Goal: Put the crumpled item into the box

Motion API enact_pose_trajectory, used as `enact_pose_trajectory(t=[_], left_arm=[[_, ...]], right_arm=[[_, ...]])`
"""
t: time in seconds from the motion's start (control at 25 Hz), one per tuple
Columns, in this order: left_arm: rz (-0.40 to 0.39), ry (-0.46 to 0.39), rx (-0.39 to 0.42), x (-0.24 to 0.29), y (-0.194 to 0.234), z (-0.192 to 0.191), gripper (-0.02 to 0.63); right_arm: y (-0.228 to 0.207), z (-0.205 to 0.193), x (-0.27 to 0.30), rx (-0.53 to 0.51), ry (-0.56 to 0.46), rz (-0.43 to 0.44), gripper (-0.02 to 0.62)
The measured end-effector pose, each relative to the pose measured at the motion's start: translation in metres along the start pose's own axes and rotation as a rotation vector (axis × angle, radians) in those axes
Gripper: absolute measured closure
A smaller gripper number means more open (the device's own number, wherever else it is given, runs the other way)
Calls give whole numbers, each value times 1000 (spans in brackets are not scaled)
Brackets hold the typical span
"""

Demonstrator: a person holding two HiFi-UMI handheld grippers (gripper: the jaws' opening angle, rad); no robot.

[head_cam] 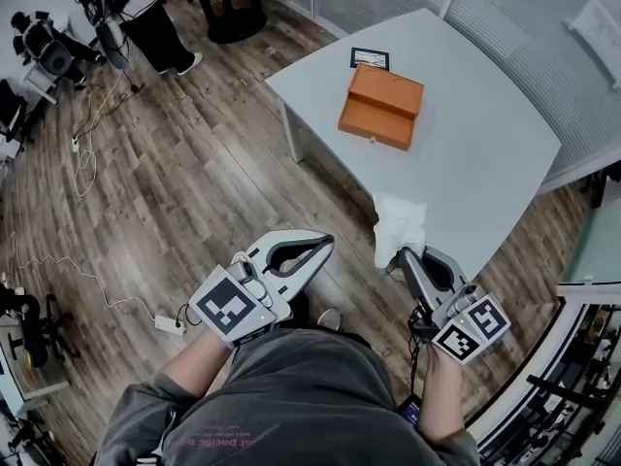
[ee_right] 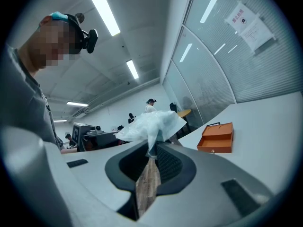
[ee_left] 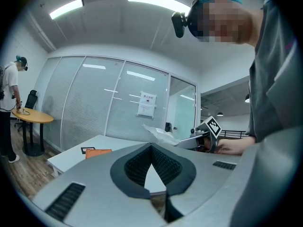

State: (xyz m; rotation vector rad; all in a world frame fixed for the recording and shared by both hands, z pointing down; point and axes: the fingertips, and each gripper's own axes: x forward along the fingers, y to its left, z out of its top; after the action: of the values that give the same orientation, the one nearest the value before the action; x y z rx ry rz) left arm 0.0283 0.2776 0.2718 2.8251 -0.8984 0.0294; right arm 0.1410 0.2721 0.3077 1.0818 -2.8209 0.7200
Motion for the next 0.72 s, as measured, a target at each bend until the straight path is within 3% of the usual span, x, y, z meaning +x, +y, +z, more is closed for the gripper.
enact_pose_trajectory(t=[0.72], left_arm=[[-75, -2, -12, 17, 137, 16, 594]], right_arm=[[-29, 36, 126, 11, 14, -77, 554]])
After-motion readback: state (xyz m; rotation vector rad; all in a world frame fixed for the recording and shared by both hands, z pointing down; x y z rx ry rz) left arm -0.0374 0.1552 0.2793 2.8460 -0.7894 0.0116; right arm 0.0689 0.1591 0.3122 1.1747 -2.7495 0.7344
